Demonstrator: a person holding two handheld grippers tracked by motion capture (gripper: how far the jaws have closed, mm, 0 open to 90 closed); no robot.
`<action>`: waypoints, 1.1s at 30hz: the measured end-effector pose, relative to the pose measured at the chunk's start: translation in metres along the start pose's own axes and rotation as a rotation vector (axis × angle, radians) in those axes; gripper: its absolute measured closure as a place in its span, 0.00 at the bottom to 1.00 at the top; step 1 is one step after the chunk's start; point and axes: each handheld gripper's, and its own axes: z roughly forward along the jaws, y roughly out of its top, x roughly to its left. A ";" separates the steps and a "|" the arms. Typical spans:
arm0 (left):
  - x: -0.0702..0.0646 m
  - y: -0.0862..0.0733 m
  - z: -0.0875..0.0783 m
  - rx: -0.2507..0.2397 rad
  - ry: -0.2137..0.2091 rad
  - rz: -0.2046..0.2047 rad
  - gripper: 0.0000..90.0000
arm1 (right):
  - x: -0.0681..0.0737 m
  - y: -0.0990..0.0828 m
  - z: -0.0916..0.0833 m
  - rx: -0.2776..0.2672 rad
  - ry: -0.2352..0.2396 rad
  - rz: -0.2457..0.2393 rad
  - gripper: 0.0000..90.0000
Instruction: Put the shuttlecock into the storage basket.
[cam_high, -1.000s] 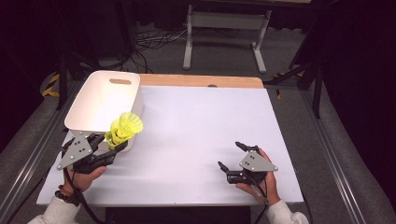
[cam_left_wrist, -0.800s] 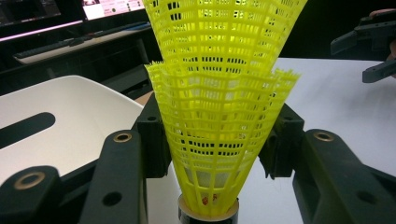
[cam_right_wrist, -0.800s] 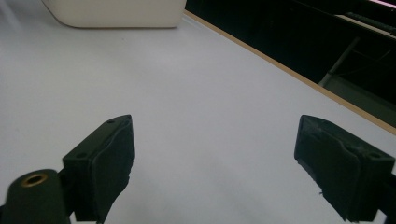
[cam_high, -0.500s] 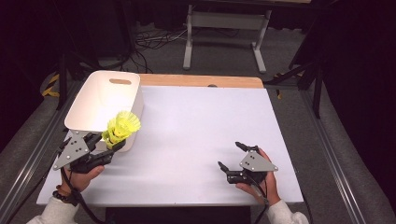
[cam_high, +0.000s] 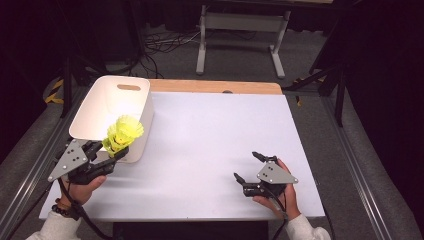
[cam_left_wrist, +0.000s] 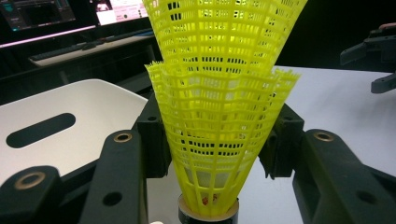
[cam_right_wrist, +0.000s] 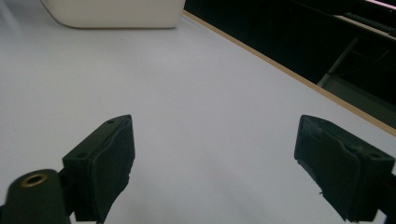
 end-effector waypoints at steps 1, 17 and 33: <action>0.001 0.000 -0.001 0.003 -0.001 0.004 0.59 | 0.000 0.000 0.000 0.000 -0.001 -0.001 0.15; 0.002 0.003 -0.003 -0.009 0.009 -0.006 0.59 | 0.000 0.000 0.000 0.001 -0.001 0.000 0.15; 0.005 0.006 -0.006 -0.022 0.017 -0.003 0.59 | 0.001 0.000 0.001 -0.002 0.000 0.002 0.15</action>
